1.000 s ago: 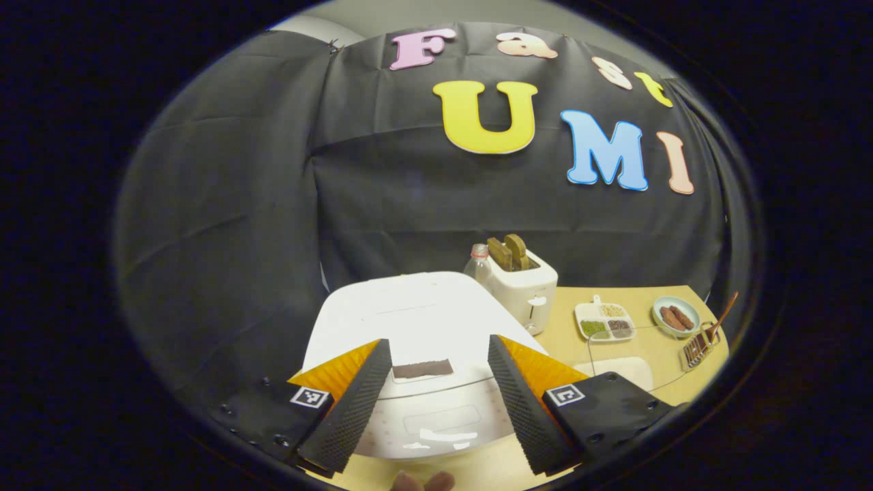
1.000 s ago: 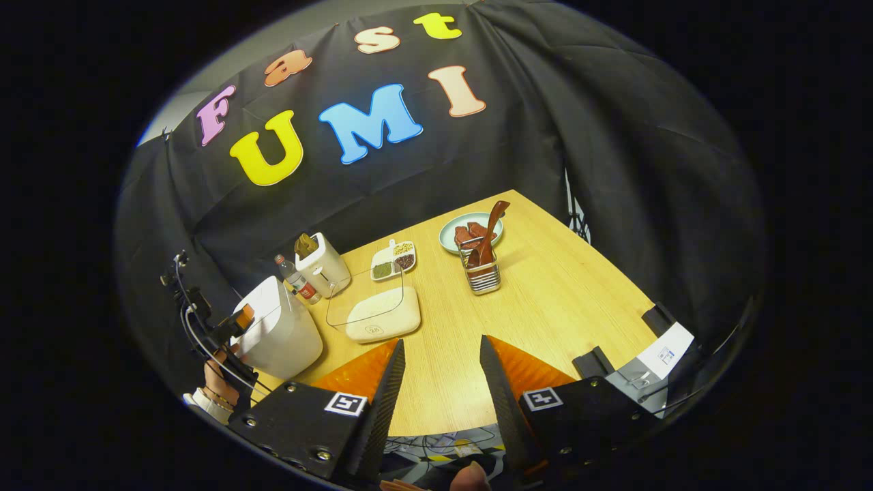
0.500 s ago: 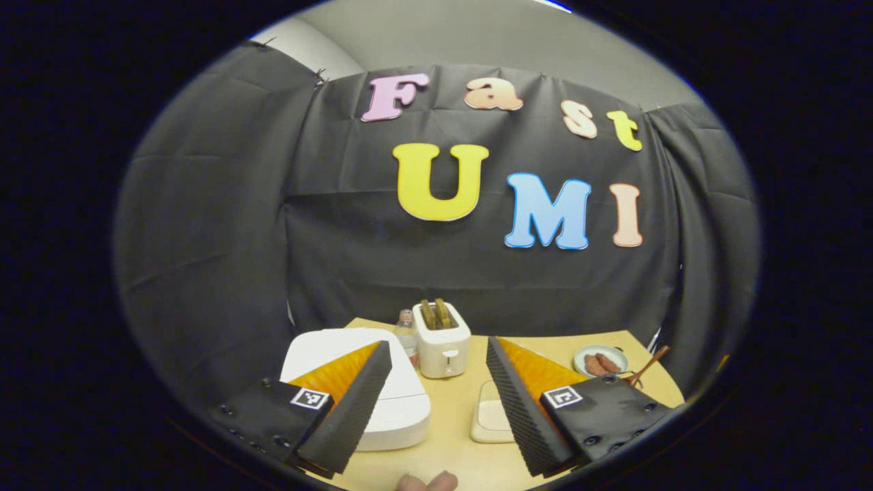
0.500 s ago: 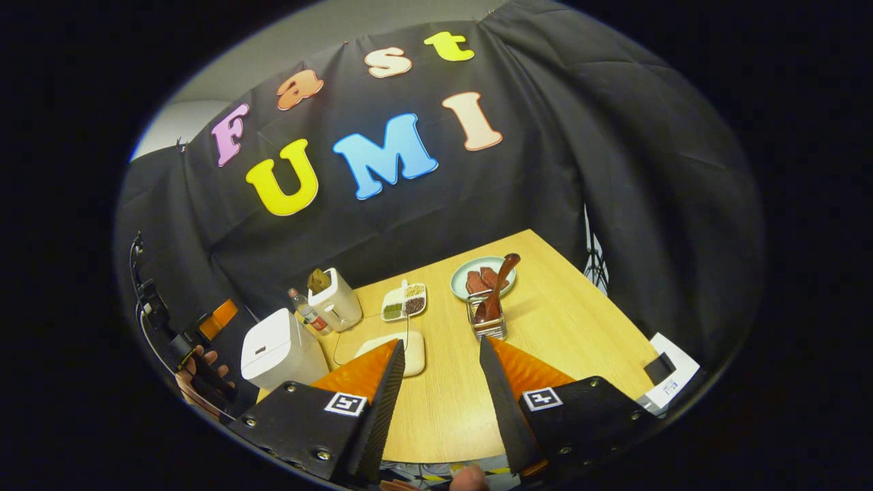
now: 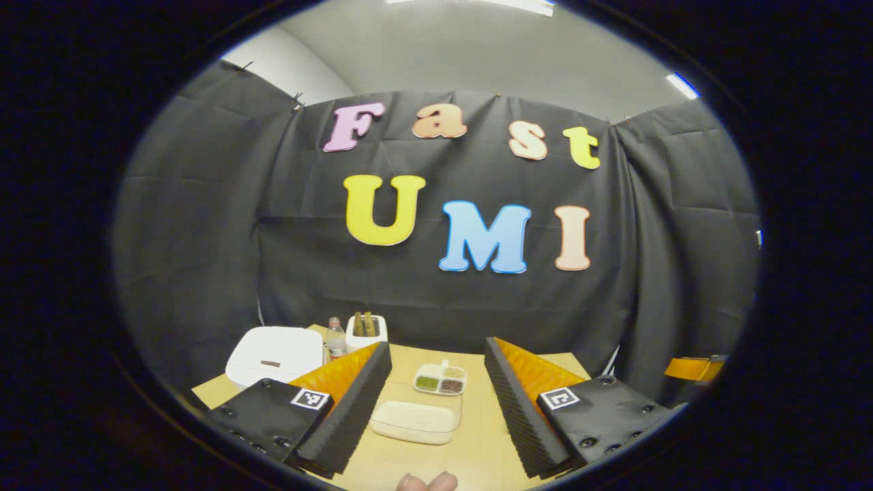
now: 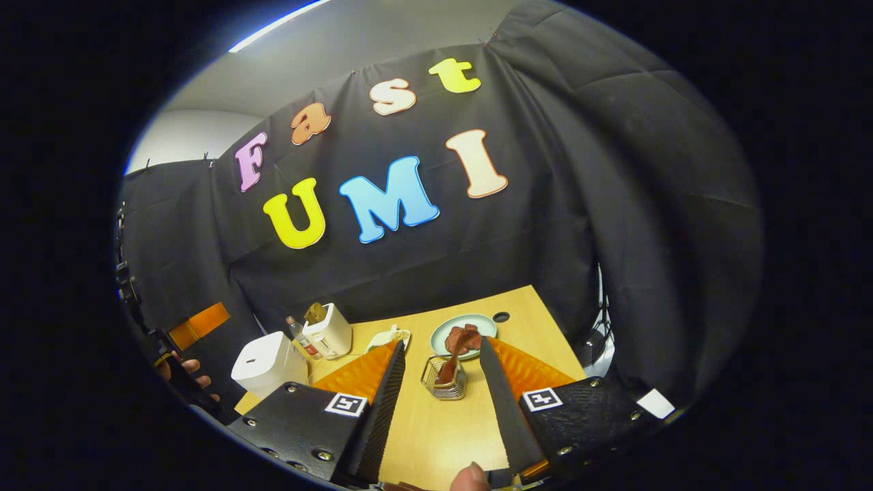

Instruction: Close the left gripper, press the button to open the rice cooker; take a wooden spoon from the chopstick holder with the right hand, scoop a spoonful of rice and pour it into the rice cooker, then put the wooden spoon back into the chopstick holder.

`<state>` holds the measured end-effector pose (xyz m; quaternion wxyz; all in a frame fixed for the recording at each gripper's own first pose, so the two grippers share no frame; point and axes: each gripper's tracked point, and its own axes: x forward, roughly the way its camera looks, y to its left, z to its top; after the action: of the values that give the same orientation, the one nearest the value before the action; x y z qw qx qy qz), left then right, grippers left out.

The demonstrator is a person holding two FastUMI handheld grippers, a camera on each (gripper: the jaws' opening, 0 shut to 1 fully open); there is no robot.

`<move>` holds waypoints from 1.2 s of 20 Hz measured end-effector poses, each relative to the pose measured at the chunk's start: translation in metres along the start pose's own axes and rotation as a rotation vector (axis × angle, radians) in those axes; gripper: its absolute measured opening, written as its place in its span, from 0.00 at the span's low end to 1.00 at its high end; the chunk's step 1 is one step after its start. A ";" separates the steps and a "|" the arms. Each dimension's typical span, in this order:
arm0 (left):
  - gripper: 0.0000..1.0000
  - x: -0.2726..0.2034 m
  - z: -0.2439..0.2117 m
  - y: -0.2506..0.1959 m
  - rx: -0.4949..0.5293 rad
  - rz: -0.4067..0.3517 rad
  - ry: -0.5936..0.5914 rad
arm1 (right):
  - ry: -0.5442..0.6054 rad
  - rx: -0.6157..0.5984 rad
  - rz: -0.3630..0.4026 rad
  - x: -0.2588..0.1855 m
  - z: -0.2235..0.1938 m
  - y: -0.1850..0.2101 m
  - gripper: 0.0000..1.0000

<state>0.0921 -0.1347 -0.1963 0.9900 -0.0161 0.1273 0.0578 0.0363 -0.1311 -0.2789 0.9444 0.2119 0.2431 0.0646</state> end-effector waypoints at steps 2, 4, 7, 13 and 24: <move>0.97 -0.013 0.011 -0.050 0.001 -0.044 -0.041 | -0.016 -0.012 -0.011 -0.003 0.011 -0.020 0.68; 0.96 -0.023 0.026 -0.088 0.029 -0.103 -0.073 | -0.085 -0.065 -0.061 -0.005 0.038 -0.036 0.68; 1.00 -0.040 0.048 -0.096 0.039 -0.131 -0.112 | -0.186 -0.168 -0.104 -0.021 0.072 -0.029 0.68; 1.00 -0.056 0.088 0.005 0.056 -0.057 -0.165 | -0.283 -0.258 -0.107 -0.034 0.120 0.037 0.68; 0.98 -0.028 0.090 0.170 0.030 -0.106 -0.121 | -0.294 -0.327 -0.163 -0.039 0.102 0.199 0.68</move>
<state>0.0673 0.0355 -0.1051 0.9977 -0.0044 0.0669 0.0042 0.0484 0.0017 -0.0958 0.9935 0.0430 0.1055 -0.0051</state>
